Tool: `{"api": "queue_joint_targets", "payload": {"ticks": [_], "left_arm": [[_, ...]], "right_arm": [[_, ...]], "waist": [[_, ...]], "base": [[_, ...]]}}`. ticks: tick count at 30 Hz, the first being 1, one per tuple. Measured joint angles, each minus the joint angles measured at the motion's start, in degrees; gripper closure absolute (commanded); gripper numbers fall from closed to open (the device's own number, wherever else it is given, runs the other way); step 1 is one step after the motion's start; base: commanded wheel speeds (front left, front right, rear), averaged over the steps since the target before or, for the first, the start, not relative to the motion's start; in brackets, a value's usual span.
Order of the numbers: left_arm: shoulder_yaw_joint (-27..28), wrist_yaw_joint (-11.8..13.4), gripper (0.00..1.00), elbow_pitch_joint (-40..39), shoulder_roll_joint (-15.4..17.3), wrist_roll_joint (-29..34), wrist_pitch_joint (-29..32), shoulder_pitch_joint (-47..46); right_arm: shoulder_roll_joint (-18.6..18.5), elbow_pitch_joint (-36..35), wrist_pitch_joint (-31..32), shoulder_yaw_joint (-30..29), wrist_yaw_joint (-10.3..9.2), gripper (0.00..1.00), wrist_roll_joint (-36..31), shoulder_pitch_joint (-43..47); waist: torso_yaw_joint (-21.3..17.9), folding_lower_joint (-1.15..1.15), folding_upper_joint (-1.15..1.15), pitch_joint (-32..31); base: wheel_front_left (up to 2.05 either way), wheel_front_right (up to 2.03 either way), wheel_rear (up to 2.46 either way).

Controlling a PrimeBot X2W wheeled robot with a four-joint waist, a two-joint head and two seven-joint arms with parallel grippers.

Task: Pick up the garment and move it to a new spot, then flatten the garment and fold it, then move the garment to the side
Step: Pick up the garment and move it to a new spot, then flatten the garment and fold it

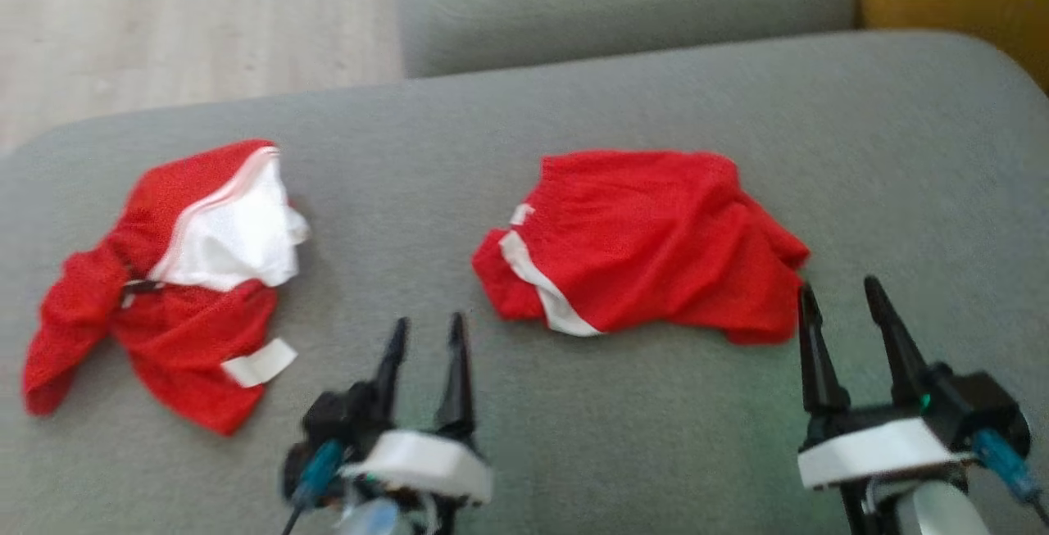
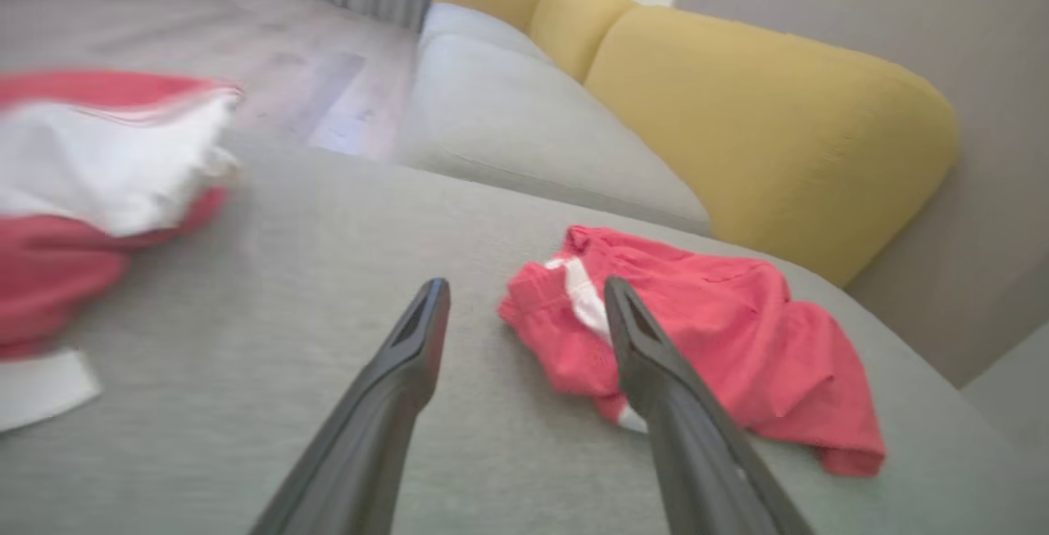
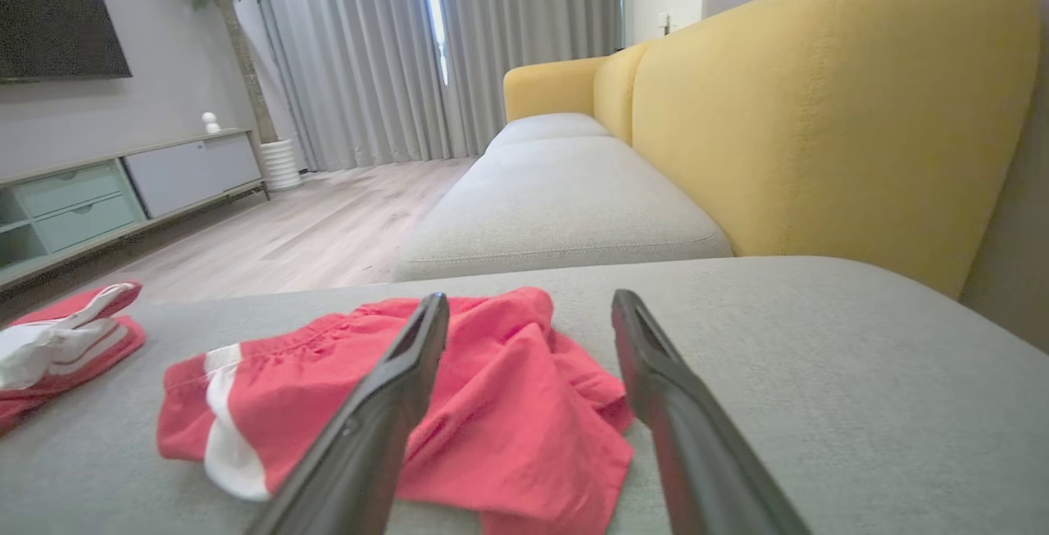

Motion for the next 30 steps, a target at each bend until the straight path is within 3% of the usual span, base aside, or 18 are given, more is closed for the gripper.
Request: {"api": "queue_joint_targets", "payload": {"ticks": [5, 10, 20, 30], "left_arm": [[8.3, 0.7, 0.0, -10.7, 3.7, 13.7, 0.0, 8.7], [15.0, 0.8, 0.0, -18.6, 3.7, 23.7, -0.2, 18.0], [19.3, -3.0, 0.0, -18.3, 1.8, 31.0, -0.2, 23.9], [21.5, -4.5, 0.0, -17.8, 1.6, 33.7, -0.2, 23.9]], "right_arm": [[0.1, 0.4, 0.0, -0.1, 0.0, 0.0, 0.3, 3.0], [0.2, 1.2, 0.0, 0.4, 0.0, 0.0, 1.7, 7.2], [0.2, 2.8, 0.0, 1.5, 0.0, 0.0, 1.5, 10.6], [0.2, 3.1, 0.0, 2.0, 0.0, 0.0, 1.3, 10.6]], "waist": [[3.6, 0.0, 0.0, -3.7], [5.6, 0.0, 0.0, -6.4], [6.5, 0.0, 0.0, -8.6], [5.3, 0.01, 0.0, -9.7]], "base": [[0.0, 0.0, 0.0], [0.0, 0.0, 0.0], [0.0, 0.0, 0.0], [0.0, 0.0, 0.0]]}}
